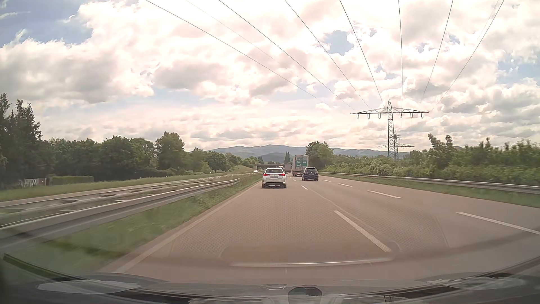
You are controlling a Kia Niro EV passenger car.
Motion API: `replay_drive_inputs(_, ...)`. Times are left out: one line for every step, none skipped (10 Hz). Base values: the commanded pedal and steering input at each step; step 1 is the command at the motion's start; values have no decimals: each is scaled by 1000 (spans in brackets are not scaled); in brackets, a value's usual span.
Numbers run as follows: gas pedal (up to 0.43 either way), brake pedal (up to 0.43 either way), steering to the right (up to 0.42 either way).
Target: Follow the waypoints while adhering to traffic rules and regulations
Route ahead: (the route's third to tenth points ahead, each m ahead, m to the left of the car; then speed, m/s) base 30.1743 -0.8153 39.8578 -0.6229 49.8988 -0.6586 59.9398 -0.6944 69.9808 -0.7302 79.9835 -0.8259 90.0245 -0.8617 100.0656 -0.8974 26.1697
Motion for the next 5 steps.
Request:
replay_drive_inputs(130, 0, 0)
replay_drive_inputs(130, 0, 0)
replay_drive_inputs(130, 0, 0)
replay_drive_inputs(130, 0, 0)
replay_drive_inputs(130, 0, 0)
